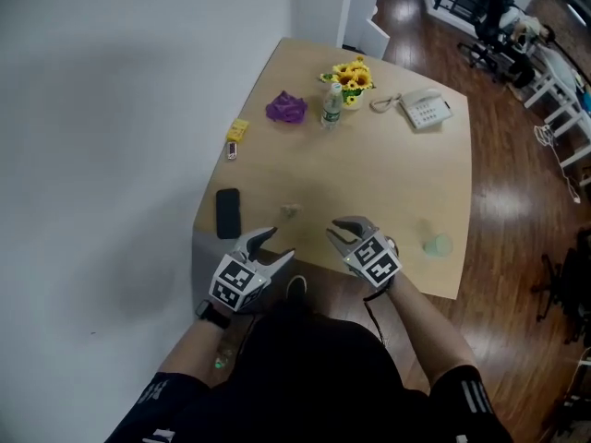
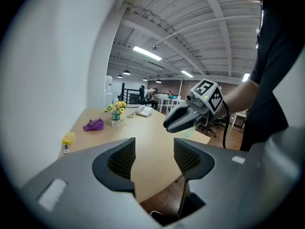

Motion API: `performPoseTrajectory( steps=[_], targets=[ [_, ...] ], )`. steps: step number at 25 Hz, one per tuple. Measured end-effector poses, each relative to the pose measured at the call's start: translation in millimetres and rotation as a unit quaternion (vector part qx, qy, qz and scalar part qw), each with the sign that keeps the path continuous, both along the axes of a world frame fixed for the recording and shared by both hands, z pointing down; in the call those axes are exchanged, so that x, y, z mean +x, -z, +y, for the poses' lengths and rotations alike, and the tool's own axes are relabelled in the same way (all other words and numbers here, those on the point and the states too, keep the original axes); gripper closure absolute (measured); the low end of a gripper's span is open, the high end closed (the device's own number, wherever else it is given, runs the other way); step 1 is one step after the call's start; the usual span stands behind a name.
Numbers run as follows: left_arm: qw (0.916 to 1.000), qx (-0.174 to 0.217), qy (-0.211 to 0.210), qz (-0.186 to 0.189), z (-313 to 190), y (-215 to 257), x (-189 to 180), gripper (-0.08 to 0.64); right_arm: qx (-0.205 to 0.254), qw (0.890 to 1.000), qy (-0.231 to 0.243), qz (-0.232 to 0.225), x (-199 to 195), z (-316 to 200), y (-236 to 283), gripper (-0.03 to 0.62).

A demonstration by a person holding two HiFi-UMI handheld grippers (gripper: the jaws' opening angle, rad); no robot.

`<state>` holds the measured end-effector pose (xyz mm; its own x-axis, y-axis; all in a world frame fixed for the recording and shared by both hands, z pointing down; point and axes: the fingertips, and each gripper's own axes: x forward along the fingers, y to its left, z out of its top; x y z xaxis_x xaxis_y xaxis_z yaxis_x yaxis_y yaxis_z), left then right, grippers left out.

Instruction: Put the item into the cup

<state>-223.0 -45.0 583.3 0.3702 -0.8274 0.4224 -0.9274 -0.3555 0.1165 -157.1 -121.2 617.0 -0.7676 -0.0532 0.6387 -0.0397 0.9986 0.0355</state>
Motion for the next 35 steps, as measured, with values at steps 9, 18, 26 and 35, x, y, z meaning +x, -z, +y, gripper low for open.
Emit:
performPoseTrajectory(
  steps=[9, 18, 26, 35],
  targets=[
    [0.9981, -0.057, -0.023, -0.005, -25.3, -52.6, -39.9, 0.311, -0.001, 0.992, 0.046, 0.115, -83.1, -15.4, -105.2, 0.488],
    [0.9962, -0.086, -0.01, 0.007, -27.0, -68.5, -48.4, 0.311, -0.003, 0.983, 0.089, 0.16, -126.2, -16.1, -160.0, 0.485],
    [0.9949, -0.101, 0.006, 0.006, -18.3, -72.0, -54.6, 0.311, 0.01, 0.979, 0.078, 0.188, -128.8, -22.9, -176.3, 0.583],
    [0.9965, -0.076, -0.036, 0.004, -49.3, -51.8, -19.0, 0.311, -0.018, 0.996, 0.002, 0.084, -84.9, -48.4, -89.7, 0.584]
  ],
)
